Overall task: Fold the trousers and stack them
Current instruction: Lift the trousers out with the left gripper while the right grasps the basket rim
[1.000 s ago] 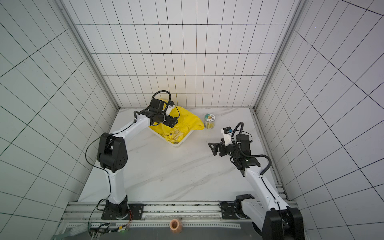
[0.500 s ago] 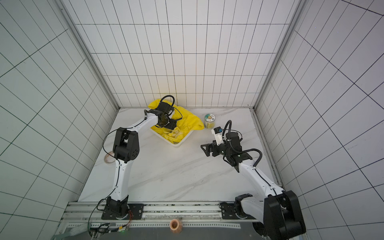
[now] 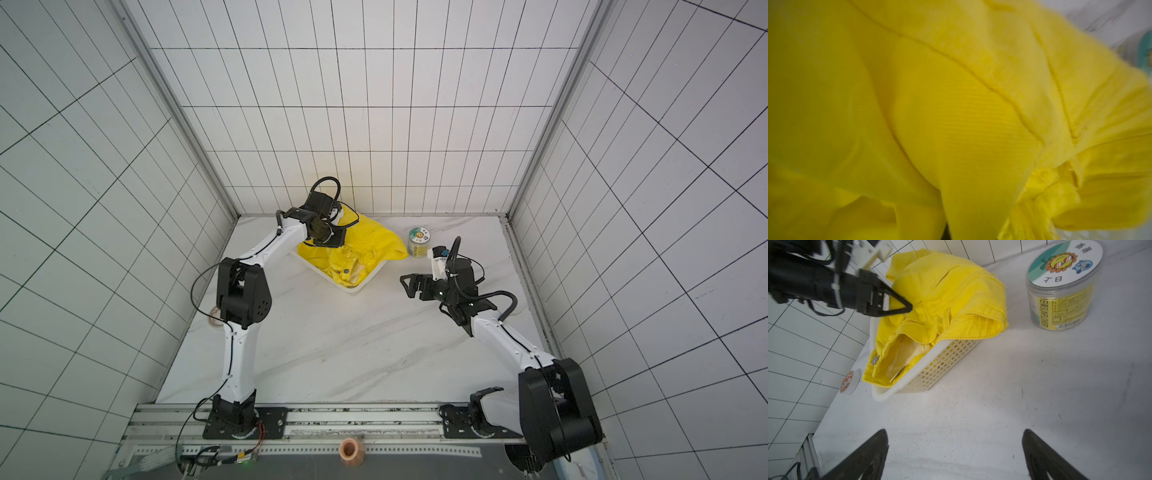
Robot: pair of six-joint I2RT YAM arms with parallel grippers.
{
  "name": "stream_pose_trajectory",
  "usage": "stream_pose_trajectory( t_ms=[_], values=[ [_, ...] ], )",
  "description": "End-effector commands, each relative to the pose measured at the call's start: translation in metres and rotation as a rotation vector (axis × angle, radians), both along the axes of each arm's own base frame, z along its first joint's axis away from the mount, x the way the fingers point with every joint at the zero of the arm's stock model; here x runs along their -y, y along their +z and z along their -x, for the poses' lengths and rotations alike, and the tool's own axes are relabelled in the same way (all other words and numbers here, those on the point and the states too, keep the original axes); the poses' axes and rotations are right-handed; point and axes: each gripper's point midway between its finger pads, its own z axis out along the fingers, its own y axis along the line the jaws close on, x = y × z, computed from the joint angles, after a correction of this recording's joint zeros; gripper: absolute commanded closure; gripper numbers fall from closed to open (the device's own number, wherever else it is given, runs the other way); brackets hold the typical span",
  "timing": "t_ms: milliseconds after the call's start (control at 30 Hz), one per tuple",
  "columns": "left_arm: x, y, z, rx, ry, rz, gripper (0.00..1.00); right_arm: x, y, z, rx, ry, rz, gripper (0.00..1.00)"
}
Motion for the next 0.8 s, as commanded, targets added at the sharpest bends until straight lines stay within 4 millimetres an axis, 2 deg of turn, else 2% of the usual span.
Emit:
stream_pose_trajectory(
  t_ms=[0,167,267,400,467,533,667,767],
  values=[
    [-0.005,0.127,0.012,0.215,0.054,0.169,1.00,-0.015,0.051,-0.030,0.043,-0.083,-0.135,0.00],
    [-0.041,0.191,0.037,0.328,0.153,0.179,1.00,-0.034,0.043,-0.042,-0.044,-0.132,-0.171,0.01],
    [-0.072,0.219,0.054,0.380,0.234,0.142,1.00,-0.051,0.035,-0.049,-0.108,-0.141,-0.186,0.09],
    [-0.093,0.258,0.081,0.462,0.297,0.160,1.00,-0.074,0.025,-0.059,-0.157,-0.151,-0.157,0.16],
    [-0.111,0.266,0.092,0.490,0.345,0.100,1.00,-0.082,0.017,-0.066,-0.187,-0.158,-0.139,0.21],
    [-0.137,0.272,0.103,0.511,0.415,0.030,1.00,-0.088,0.009,-0.072,-0.217,-0.170,-0.126,0.27],
    [-0.191,0.266,0.124,0.519,0.565,-0.069,1.00,-0.094,-0.006,-0.083,-0.247,-0.207,-0.079,0.32],
    [-0.212,0.258,0.138,0.519,0.617,-0.146,1.00,-0.101,-0.013,-0.090,-0.253,-0.211,-0.068,0.42]
  ],
)
